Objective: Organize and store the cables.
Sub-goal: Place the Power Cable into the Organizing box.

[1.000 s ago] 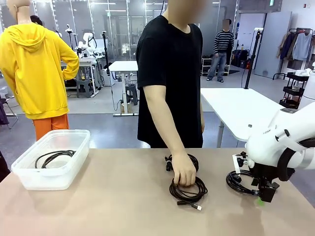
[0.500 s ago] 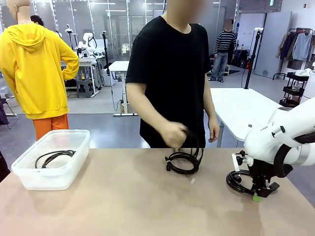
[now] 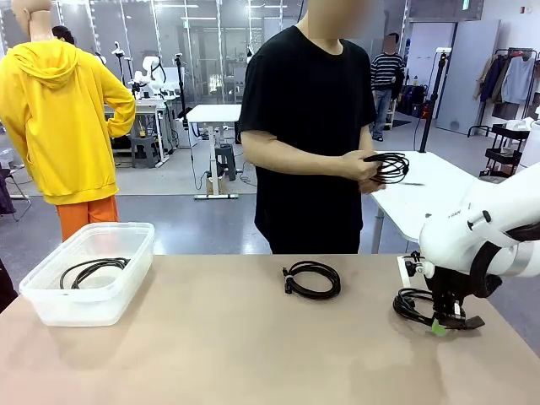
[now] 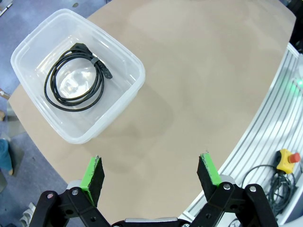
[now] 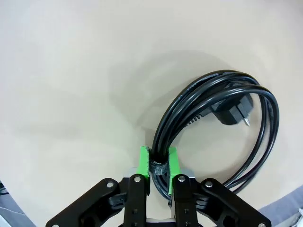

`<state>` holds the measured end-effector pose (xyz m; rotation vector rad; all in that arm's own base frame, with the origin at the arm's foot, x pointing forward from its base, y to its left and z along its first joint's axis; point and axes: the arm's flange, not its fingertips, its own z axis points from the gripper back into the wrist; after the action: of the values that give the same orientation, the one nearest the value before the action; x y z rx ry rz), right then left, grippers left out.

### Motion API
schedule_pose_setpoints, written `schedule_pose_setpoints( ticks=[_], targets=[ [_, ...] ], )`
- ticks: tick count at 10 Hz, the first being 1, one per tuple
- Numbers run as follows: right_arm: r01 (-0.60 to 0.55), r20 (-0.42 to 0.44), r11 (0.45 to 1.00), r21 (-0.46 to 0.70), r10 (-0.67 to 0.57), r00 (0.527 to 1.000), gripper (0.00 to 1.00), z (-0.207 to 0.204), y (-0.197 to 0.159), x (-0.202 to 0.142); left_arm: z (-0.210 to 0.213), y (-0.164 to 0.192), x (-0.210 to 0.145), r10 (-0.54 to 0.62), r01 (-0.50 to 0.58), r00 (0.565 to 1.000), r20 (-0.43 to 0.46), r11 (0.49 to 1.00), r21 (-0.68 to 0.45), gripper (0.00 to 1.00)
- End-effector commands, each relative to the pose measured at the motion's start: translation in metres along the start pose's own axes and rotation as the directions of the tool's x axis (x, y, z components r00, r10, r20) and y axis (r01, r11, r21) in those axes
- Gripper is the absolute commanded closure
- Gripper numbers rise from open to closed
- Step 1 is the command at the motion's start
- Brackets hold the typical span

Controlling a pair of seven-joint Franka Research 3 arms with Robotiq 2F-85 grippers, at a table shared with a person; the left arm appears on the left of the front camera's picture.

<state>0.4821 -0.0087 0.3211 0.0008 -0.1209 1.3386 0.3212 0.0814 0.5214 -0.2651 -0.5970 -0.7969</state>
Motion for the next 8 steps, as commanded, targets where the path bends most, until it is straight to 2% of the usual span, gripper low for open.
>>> schedule_pose_setpoints(
  ticks=[1,3,5,7,8],
  targets=[
    [-0.012,-0.016,1.0,-0.02,0.012,1.0,1.0,0.042,0.009,0.01,-0.001,0.0,0.002,0.009,-0.009,1.0,0.003,1.0,0.002,0.0],
    [0.046,-0.04,0.998,-0.034,-0.047,0.998,1.0,0.089,0.02,0.019,-0.001,0.0,0.002,0.009,-0.009,1.0,0.003,1.0,0.002,0.0],
    [0.024,-0.041,0.998,-0.055,-0.026,0.999,1.0,0.121,0.043,0.032,-0.001,0.0,0.002,0.009,-0.009,1.0,0.003,1.0,0.002,0.0],
    [-0.01,-0.006,0.998,-0.056,0.01,1.0,1.0,0.138,0.061,0.033,-0.001,0.0,0.002,0.009,-0.009,1.0,0.003,1.0,0.002,0.0],
    [0.005,-0.015,0.999,-0.052,-0.006,1.0,1.0,0.127,0.042,0.028,-0.001,0.0,0.002,0.009,-0.009,1.0,0.003,1.0,0.002,0.0]
  ],
)
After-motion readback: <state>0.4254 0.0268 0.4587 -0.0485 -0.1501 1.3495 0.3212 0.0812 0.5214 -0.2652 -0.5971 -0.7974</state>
